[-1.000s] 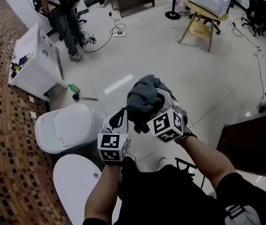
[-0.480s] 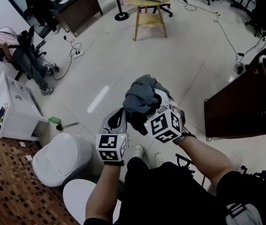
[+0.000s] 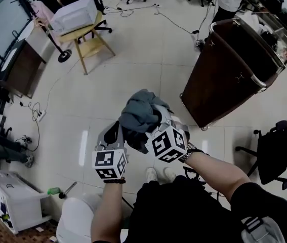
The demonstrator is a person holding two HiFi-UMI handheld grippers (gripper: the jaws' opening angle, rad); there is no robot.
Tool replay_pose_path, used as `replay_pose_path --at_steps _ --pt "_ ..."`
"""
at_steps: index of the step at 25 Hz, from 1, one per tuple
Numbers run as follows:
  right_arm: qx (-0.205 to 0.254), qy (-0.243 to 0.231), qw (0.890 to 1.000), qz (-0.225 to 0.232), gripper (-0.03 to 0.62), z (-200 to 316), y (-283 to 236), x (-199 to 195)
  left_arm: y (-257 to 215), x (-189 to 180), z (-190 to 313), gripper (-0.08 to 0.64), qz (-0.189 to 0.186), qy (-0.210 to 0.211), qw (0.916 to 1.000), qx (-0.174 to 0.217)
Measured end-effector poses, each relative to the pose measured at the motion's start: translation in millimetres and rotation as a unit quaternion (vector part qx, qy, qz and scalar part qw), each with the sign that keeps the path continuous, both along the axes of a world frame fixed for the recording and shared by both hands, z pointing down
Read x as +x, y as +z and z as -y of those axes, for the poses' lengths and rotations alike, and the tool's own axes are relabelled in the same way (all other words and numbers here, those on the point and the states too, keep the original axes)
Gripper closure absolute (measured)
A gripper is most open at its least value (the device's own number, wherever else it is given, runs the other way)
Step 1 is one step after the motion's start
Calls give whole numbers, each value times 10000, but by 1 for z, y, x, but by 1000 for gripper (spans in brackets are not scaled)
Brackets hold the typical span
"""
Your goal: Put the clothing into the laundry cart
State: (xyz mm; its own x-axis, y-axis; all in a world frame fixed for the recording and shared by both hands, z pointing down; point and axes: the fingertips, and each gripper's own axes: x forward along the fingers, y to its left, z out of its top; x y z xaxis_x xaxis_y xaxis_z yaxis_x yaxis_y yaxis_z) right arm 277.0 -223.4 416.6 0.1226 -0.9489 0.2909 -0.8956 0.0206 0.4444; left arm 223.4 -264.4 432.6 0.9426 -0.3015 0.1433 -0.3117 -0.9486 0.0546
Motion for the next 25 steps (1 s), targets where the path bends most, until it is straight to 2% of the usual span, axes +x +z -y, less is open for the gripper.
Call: replay_pose_path --at_steps 5,12,21,25 --pt "103 741 9972 -1 440 -36 -27 15 -29 22 -23 557 -120 722 9973 75" --pt "306 1687 9852 -16 440 -92 -40 45 -39 61 -66 557 -205 1624 9862 238" --pt "508 2749 9601 -2 440 -153 -92 50 -87 77 -114 557 -277 2625 9639 354" --pt "539 3049 9509 -56 440 -171 -106 48 -98 81 -130 557 -344 2941 9545 358"
